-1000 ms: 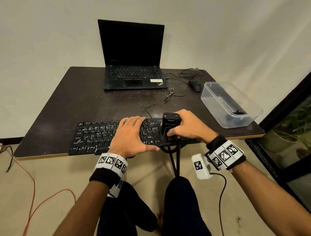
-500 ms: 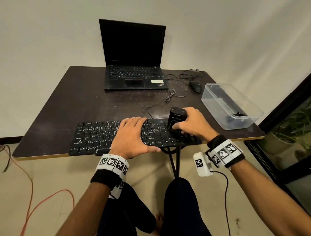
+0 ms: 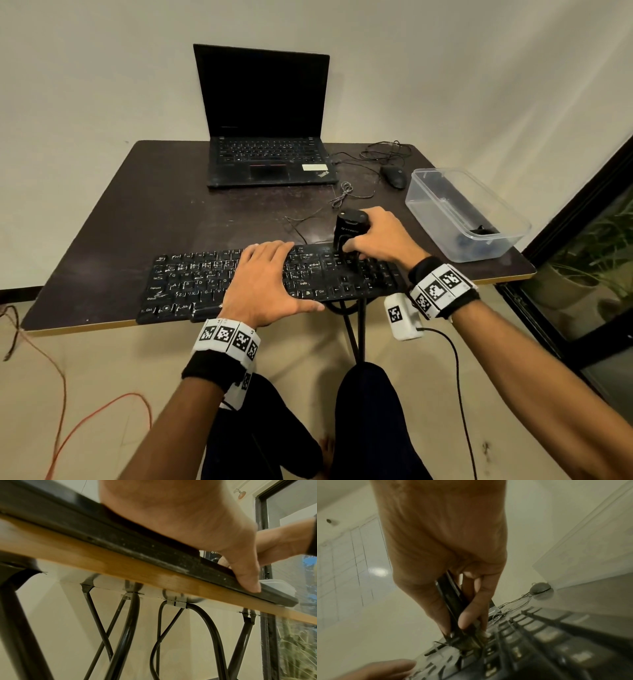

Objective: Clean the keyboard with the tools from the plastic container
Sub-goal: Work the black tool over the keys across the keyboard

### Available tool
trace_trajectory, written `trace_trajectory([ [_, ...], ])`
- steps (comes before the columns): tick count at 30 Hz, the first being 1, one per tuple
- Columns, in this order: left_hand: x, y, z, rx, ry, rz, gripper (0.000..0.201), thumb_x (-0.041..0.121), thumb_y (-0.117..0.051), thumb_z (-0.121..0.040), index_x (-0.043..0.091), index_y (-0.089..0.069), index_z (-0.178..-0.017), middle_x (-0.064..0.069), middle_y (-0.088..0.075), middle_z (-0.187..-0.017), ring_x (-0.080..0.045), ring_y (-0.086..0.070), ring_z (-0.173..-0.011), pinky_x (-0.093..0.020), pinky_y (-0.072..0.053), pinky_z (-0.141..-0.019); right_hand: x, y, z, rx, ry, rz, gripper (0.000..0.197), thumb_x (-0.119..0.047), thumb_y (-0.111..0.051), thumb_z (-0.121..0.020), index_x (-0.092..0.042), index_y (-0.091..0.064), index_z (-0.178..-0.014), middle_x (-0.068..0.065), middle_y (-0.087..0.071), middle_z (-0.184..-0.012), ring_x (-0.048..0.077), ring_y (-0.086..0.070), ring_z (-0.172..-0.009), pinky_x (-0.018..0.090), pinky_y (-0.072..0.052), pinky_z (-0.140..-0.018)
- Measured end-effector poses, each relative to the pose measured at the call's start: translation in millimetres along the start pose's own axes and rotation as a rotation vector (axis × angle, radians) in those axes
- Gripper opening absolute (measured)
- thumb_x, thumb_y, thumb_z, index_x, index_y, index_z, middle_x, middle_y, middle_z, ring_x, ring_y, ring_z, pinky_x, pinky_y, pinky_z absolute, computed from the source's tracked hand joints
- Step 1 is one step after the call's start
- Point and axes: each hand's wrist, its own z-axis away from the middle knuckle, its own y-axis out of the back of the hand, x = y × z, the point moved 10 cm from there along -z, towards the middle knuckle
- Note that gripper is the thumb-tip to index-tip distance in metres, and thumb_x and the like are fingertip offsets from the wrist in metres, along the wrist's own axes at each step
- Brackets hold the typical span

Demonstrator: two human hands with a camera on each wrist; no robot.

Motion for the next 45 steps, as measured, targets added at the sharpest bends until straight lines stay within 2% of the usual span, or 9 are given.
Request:
trace_trajectory([
  [3, 0.0, 0.6, -0.1, 0.001, 0.005, -0.005, 0.133, 0.105, -0.052, -0.051, 0.017, -0.046, -0.150, 0.002, -0.052, -0.149, -0.019, -0.044, -0.140, -0.041, -0.020, -0.125, -3.1, -15.9, -4.3, -0.127, -0.011, -0.061, 0.031, -0.012, -0.088, -0.072, -0.015, -0.077, -0.101, 0.005, -0.081, -0.092, 0.029, -0.080, -0.076, 0.040, -0.067, -0.067],
  [7, 1.1, 1.4, -0.1, 0.002, 0.001, 0.003, 0.132, 0.104, -0.053, -0.050, 0.017, -0.047, -0.149, 0.002, -0.053, -0.148, -0.020, -0.045, -0.139, -0.041, -0.021, -0.125, -9.4, -9.3, -8.4, -0.022, -0.005, -0.019, 0.027, -0.014, -0.086, -0.075, -0.017, -0.074, -0.098, 0.001, -0.079, -0.086, 0.021, -0.077, -0.061, 0.032, -0.063, -0.064],
  [11, 0.7, 1.7, 0.0, 0.002, 0.007, -0.006, 0.132, 0.104, -0.054, -0.050, 0.017, -0.047, -0.150, 0.002, -0.053, -0.148, -0.020, -0.045, -0.139, -0.041, -0.021, -0.125, -17.1, -24.5, -9.4, -0.147, 0.006, -0.060, 0.034, -0.011, -0.088, -0.073, -0.012, -0.075, -0.104, 0.005, -0.080, -0.095, 0.029, -0.080, -0.077, 0.044, -0.068, -0.070],
  [15, 1.3, 1.8, 0.2, -0.002, 0.004, -0.002, 0.132, 0.104, -0.054, -0.051, 0.017, -0.046, -0.150, 0.002, -0.052, -0.148, -0.020, -0.044, -0.139, -0.041, -0.021, -0.125, -23.1, -15.9, -10.3, -0.066, 0.022, 0.007, 0.029, -0.014, -0.087, -0.075, -0.017, -0.074, -0.101, -0.002, -0.078, -0.085, 0.019, -0.077, -0.061, 0.029, -0.061, -0.061],
  [19, 0.6, 1.7, 0.0, 0.003, 0.007, -0.005, 0.133, 0.104, -0.054, -0.051, 0.016, -0.046, -0.150, 0.001, -0.052, -0.149, -0.020, -0.044, -0.140, -0.040, -0.020, -0.125, -21.3, -24.5, -5.6, -0.176, 0.014, -0.013, 0.030, -0.011, -0.089, -0.074, -0.014, -0.075, -0.100, 0.003, -0.080, -0.091, 0.027, -0.080, -0.074, 0.045, -0.068, -0.072],
  [23, 1.7, 1.0, 0.0, 0.001, 0.002, -0.004, 0.133, 0.104, -0.053, -0.051, 0.016, -0.047, -0.150, 0.001, -0.052, -0.149, -0.020, -0.044, -0.139, -0.042, -0.022, -0.125, -22.9, -14.4, 0.6, -0.100, 0.031, 0.043, 0.023, -0.014, -0.087, -0.075, -0.020, -0.071, -0.090, 0.000, -0.079, -0.086, 0.020, -0.077, -0.063, 0.033, -0.065, -0.065],
  [26, 0.6, 1.6, 0.6, 0.011, 0.002, -0.001, 0.133, 0.104, -0.053, -0.050, 0.016, -0.048, -0.149, 0.001, -0.053, -0.148, -0.020, -0.045, -0.139, -0.042, -0.023, -0.124, -23.5, -26.8, 6.6, -0.211, 0.031, 0.020, 0.029, -0.015, -0.088, -0.071, -0.017, -0.073, -0.096, 0.002, -0.080, -0.090, 0.027, -0.079, -0.072, 0.048, -0.067, -0.072],
  [30, 0.8, 0.2, -0.2, 0.007, -0.003, -0.005, 0.134, 0.106, -0.051, -0.050, 0.016, -0.049, -0.148, 0.001, -0.054, -0.147, -0.020, -0.046, -0.138, -0.044, -0.024, -0.124, -21.4, -11.3, 11.6, -0.090, 0.049, 0.086, 0.022, -0.016, -0.085, -0.074, -0.016, -0.072, -0.091, 0.002, -0.080, -0.081, 0.018, -0.076, -0.060, 0.040, -0.066, -0.069],
  [45, -0.2, -0.6, -0.8, 0.002, -0.001, 0.008, 0.133, 0.106, -0.051, -0.049, 0.017, -0.048, -0.148, 0.002, -0.053, -0.147, -0.019, -0.046, -0.139, -0.041, -0.023, -0.124, -29.9, -16.9, 33.9, -0.112, 0.114, 0.083, 0.023, -0.019, -0.086, -0.073, -0.020, -0.075, -0.094, -0.001, -0.079, -0.078, 0.016, -0.074, -0.061, 0.034, -0.061, -0.067],
])
